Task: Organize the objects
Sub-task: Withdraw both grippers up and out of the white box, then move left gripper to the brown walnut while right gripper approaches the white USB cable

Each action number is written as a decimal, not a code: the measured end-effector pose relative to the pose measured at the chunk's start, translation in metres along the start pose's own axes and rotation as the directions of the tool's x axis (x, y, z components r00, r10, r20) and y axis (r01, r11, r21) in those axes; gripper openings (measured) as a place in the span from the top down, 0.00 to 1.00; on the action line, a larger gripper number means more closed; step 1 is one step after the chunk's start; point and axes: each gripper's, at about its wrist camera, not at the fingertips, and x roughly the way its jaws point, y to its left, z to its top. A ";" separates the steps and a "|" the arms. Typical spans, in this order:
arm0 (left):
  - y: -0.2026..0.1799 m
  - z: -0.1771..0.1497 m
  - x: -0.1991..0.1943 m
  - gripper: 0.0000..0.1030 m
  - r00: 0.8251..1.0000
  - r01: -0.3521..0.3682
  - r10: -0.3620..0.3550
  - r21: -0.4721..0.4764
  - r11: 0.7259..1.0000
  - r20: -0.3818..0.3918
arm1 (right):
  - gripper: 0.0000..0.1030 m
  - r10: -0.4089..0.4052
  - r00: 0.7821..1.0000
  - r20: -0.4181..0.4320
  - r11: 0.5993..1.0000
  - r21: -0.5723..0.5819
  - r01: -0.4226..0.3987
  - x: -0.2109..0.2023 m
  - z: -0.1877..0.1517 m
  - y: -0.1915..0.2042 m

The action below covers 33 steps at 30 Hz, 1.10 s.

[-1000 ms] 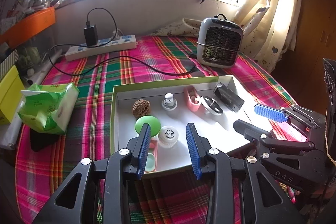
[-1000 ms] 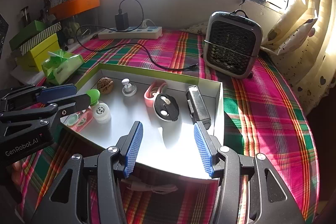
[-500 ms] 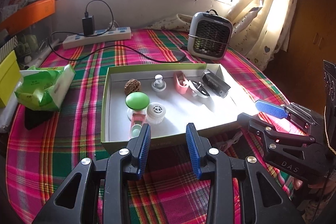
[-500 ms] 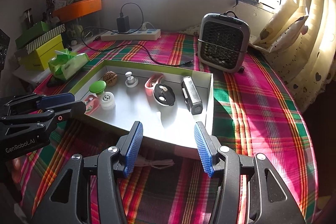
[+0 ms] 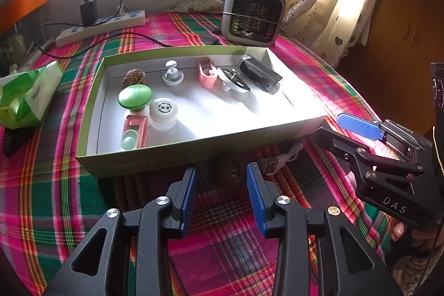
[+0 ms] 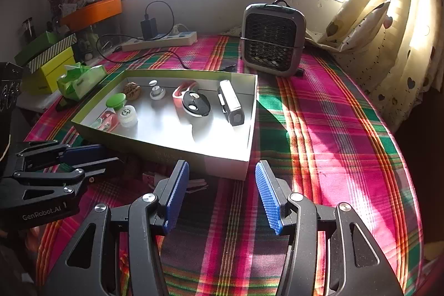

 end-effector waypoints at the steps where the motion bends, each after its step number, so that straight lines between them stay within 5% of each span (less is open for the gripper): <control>1: -0.001 0.001 0.001 0.67 1.000 0.003 -0.003 0.001 1.000 -0.002 | 0.50 0.000 1.000 -0.001 1.000 0.002 0.000 0.000 -0.001 -0.001; 33: 0.020 -0.007 0.002 0.75 1.000 -0.022 0.022 -0.069 0.997 0.001 | 0.50 0.112 0.991 -0.067 0.993 0.028 -0.111 0.020 -0.003 0.031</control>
